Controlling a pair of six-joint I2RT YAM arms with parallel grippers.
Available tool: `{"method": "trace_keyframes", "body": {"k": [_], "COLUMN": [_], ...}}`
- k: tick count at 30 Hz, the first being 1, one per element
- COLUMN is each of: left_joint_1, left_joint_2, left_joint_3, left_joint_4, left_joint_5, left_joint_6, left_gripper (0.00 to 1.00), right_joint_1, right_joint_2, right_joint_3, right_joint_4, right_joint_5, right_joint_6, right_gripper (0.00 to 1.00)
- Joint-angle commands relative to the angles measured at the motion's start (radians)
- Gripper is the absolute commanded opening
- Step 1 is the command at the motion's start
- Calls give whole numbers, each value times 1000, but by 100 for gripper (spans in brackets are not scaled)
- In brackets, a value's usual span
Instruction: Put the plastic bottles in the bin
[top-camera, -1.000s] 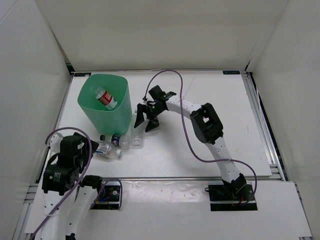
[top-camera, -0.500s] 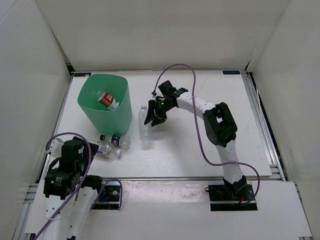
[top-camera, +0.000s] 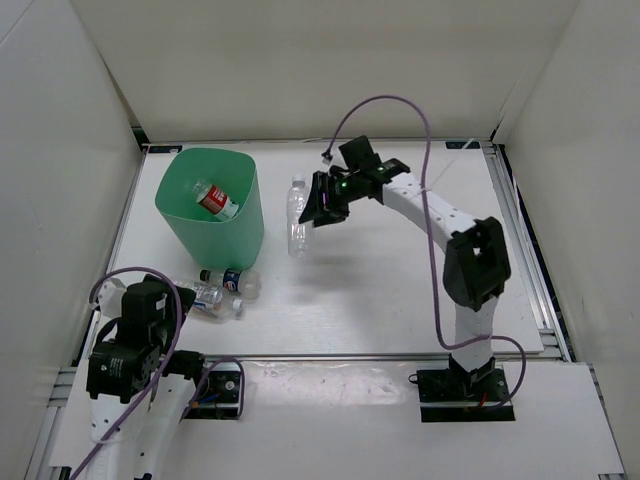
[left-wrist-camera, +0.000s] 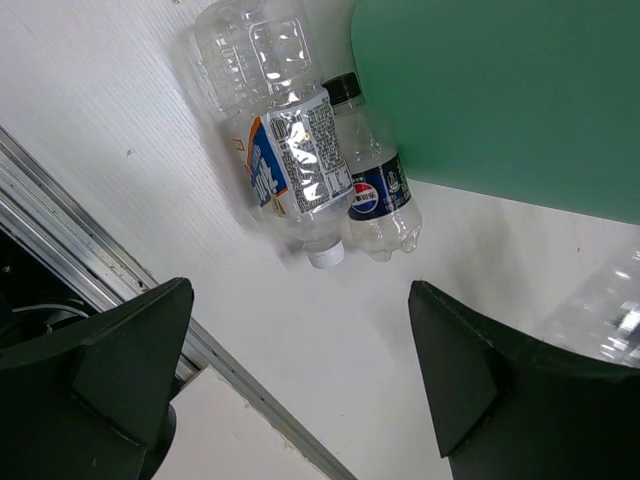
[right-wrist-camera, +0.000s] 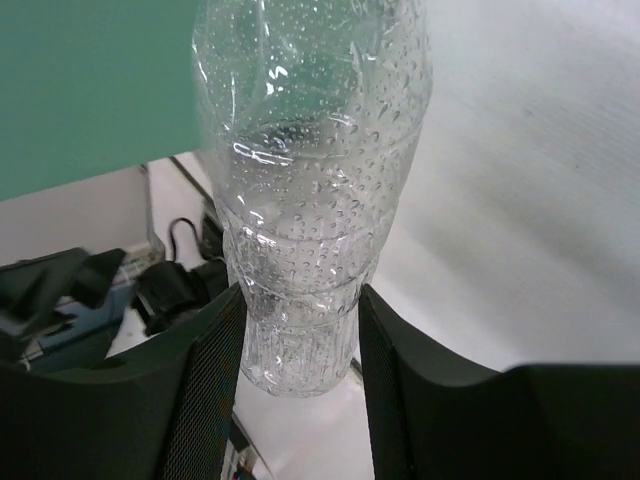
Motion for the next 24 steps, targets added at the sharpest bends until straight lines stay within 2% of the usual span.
{"method": "trace_keyframes", "body": {"k": [1, 4, 7, 8, 9, 11, 15, 19, 21, 22, 23, 24], "left_joint_1": [-3, -3, -3, -3, -3, -3, -3, -3, -3, -3, -3, -3], "left_joint_2": [-4, -4, 5, 16, 30, 45, 80, 90, 90, 90, 80, 80], "left_joint_3": [0, -9, -22, -22, -32, -32, -74, -106, -118, -134, -143, -155], "left_joint_4": [-12, -3, 35, 35, 35, 35, 46, 46, 60, 70, 99, 115], "left_joint_5": [-23, -23, -11, -11, -11, 7, 49, 59, 59, 59, 59, 59], "left_joint_6": [-7, -16, -3, 10, 10, 10, 35, 23, 23, 23, 23, 23], "left_gripper": [100, 100, 100, 100, 100, 100, 100, 100, 100, 100, 100, 100], "right_joint_1": [-15, -15, 31, 42, 65, 99, 152, 197, 234, 244, 254, 269], "right_joint_2": [-158, -170, -91, -23, 17, 118, 135, 241, 226, 226, 226, 226], "right_joint_3": [61, 205, 453, 529, 683, 793, 720, 841, 800, 781, 790, 811], "right_joint_4": [16, 25, 34, 34, 43, 75, 269, 303, 346, 346, 302, 253], "right_joint_5": [25, 40, 68, 77, 77, 116, 236, 267, 302, 302, 287, 287], "right_joint_6": [23, 81, 82, 82, 82, 82, 82, 42, -24, -46, -90, -116], "right_gripper": [13, 12, 12, 12, 12, 12, 13, 17, 29, 38, 74, 93]}}
